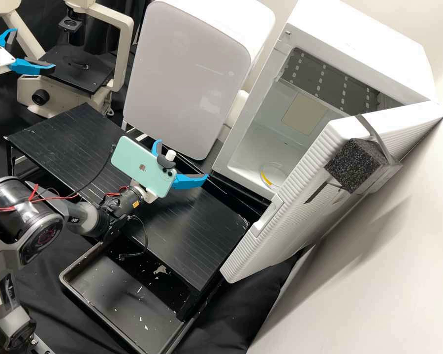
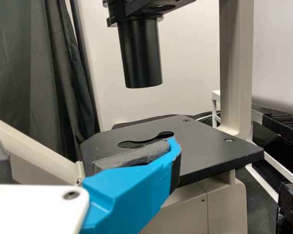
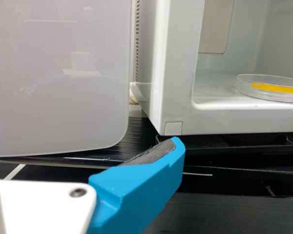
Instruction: Take the petri dish out of the incubator
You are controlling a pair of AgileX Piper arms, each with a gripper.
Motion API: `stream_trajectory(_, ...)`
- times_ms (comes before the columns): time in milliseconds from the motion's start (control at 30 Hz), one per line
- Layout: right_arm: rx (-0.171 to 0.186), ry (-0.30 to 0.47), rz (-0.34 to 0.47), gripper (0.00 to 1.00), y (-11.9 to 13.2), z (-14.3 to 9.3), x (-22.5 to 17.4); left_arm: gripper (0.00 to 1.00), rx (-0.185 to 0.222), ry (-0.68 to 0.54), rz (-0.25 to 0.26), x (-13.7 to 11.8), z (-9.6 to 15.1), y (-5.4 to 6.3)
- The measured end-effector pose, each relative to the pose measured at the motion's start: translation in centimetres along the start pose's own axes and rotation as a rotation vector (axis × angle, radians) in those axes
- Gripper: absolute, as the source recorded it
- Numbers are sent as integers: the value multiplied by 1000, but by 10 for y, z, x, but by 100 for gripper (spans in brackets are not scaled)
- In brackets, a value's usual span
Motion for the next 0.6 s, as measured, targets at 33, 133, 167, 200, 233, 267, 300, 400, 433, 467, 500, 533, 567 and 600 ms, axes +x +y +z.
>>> stream_trajectory(33,0,0,0,100,0,0,0,100,0,0,0,0,0,0)
stream_trajectory(133,0,0,0,100,0,0,0,100,0,0,0,0,0,0)
stream_trajectory(167,0,0,0,100,0,0,0,100,0,0,0,0,0,0)
stream_trajectory(200,0,0,0,100,0,0,0,100,0,0,0,0,0,0)
stream_trajectory(233,0,0,0,100,0,0,0,100,0,0,0,0,0,0)
stream_trajectory(267,0,0,0,100,0,0,0,100,0,0,0,0,0,0)
stream_trajectory(300,0,0,0,100,0,0,0,100,0,0,0,0,0,0)
stream_trajectory(400,0,-4,8,100,0,4,-5,100,0,0,0,0,0,0)
stream_trajectory(433,0,-9,18,100,1,7,-8,100,0,0,0,0,0,0)
stream_trajectory(467,0,-15,27,100,3,9,-11,100,0,0,0,0,0,0)
stream_trajectory(500,0,-26,42,100,6,13,-15,100,0,0,0,0,0,0)
stream_trajectory(533,-5,-30,54,100,9,16,-20,100,0,0,0,0,0,0)
stream_trajectory(567,-13,-40,81,100,16,21,-26,100,0,0,0,0,0,0)
stream_trajectory(600,-10,-43,92,100,18,23,-30,100,0,0,0,0,0,0)
